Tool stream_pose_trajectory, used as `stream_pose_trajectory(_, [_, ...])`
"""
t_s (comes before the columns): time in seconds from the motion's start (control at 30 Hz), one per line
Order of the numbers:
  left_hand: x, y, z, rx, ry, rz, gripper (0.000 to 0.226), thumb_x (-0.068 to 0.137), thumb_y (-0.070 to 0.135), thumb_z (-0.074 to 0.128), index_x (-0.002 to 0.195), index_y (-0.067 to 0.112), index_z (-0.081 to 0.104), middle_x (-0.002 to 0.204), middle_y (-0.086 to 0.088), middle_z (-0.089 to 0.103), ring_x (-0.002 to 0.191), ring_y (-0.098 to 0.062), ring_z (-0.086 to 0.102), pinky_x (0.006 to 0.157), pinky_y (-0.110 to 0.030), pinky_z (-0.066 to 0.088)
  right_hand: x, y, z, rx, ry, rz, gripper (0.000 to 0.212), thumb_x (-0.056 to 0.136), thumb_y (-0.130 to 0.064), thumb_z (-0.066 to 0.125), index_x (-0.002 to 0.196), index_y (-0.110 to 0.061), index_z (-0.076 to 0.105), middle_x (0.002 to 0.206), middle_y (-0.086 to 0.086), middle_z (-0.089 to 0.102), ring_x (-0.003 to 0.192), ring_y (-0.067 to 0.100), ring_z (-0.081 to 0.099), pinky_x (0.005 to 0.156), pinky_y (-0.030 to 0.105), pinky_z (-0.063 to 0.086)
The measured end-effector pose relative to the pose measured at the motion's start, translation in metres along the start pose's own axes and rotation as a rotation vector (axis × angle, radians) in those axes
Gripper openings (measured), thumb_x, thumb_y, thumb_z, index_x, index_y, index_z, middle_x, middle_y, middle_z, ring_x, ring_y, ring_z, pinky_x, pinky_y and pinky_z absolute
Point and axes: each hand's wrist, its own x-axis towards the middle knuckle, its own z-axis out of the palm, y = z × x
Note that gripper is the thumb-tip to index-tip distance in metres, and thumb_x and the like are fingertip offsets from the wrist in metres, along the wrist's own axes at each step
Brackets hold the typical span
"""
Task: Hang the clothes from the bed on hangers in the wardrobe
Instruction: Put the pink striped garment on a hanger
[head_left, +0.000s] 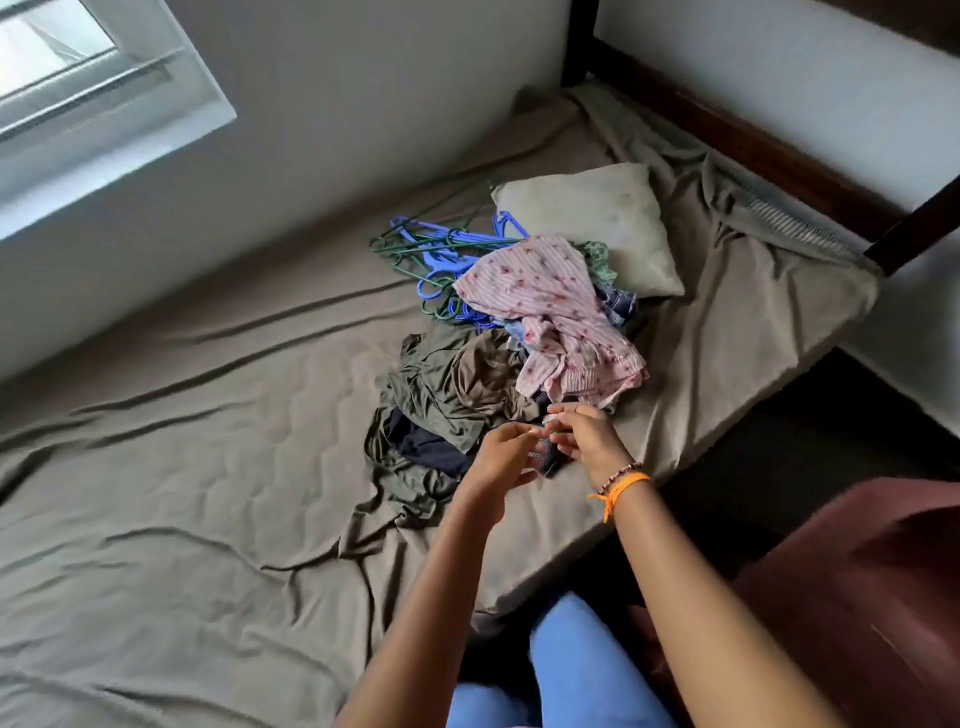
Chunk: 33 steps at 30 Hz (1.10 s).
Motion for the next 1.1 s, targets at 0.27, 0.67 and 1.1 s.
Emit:
stream_pose_trajectory(0.27, [0.1,0.015,0.011,0.022,0.037,-0.115,0.008,0.094,0.012,0.052,0.087,0.013,0.055,0.067,0.004,0.049,0.04,0.001,0.041,0.046,-0.013,0.033,0.167,0.003,-0.048,-0.396,0.274,-0.027,0.035,0.077,-0.003,0.052,0.11,0.0,0.063,0.127,0.028,0.048,0.114,0.039,0.053,0.104,0.04,0.037])
stream_pose_trajectory(0.67, [0.148,0.016,0.014,0.148,0.035,-0.12,0.018,0.093,0.005,0.051,0.076,0.013,0.054,0.052,0.01,0.047,0.05,-0.008,0.036,0.042,-0.013,0.029,0.186,-0.021,-0.092,-0.542,0.168,-0.138,0.026,0.077,0.013,0.053,0.092,0.004,0.072,0.093,0.019,0.07,0.079,0.013,0.067,0.075,0.023,0.05])
stream_pose_trajectory(1.1, [0.072,0.142,0.007,0.86,0.126,0.922,0.035,0.058,0.014,0.059,0.091,0.005,0.065,0.089,-0.011,0.067,0.087,-0.034,0.06,0.078,-0.039,0.043,0.002,-0.154,-0.022,-0.279,-0.138,-0.866,0.021,0.067,-0.008,0.055,0.081,-0.022,0.051,0.076,-0.009,0.052,0.07,-0.005,0.05,0.069,0.011,0.04])
